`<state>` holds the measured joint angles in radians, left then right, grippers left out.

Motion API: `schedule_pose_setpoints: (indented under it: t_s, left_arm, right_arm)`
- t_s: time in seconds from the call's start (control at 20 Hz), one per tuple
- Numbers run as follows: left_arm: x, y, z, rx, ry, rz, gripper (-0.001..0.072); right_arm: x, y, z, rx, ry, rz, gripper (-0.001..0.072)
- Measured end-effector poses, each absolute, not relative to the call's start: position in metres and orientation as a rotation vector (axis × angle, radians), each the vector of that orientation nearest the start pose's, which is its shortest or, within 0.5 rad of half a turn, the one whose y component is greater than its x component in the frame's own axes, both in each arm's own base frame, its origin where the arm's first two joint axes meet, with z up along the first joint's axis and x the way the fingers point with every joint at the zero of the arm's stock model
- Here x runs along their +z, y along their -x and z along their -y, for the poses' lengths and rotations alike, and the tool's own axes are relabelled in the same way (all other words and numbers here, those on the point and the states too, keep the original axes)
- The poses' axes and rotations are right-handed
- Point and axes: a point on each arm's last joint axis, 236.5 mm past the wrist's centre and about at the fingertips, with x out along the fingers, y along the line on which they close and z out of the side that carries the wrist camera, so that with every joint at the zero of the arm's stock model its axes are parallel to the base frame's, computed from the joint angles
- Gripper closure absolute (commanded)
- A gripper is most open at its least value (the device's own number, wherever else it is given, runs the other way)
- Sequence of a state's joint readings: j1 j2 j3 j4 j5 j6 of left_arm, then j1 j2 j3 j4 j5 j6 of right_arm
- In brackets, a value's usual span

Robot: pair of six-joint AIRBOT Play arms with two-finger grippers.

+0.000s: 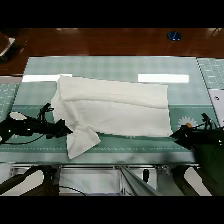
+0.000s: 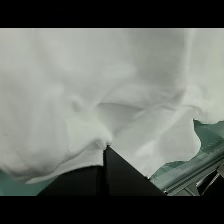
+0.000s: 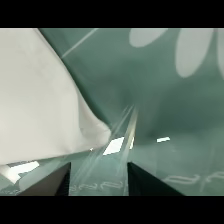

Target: Fold the shirts.

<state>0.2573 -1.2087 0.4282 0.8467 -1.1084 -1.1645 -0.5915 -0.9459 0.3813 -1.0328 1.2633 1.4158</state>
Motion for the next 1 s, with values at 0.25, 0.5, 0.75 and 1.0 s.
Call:
schedule_pose_setpoints:
  t_s: [0.25,0.5,0.75,1.0]
  left_arm:
    - [-0.121,-0.207,0.091,-0.298,0.741,-1.59,0.069]
    - [-0.117,-0.218,0.086,-0.295,0.725,-1.561,0.069]
    - [-0.078,-0.273,0.069,-0.311,0.742,-1.404,0.069]
    - [-0.025,-0.347,0.06,-0.348,0.707,-1.213,0.069]
  right_arm:
    - [-0.103,-0.208,-0.037,-0.045,-1.031,-1.47,0.0366]
    - [-0.104,-0.233,-0.049,0.019,-1.014,-1.409,0.0688]
    - [-0.057,-0.278,-0.052,0.184,-0.932,-1.302,0.0688]
    - [-0.008,-0.332,-0.037,0.244,-0.881,-1.177,0.0688]
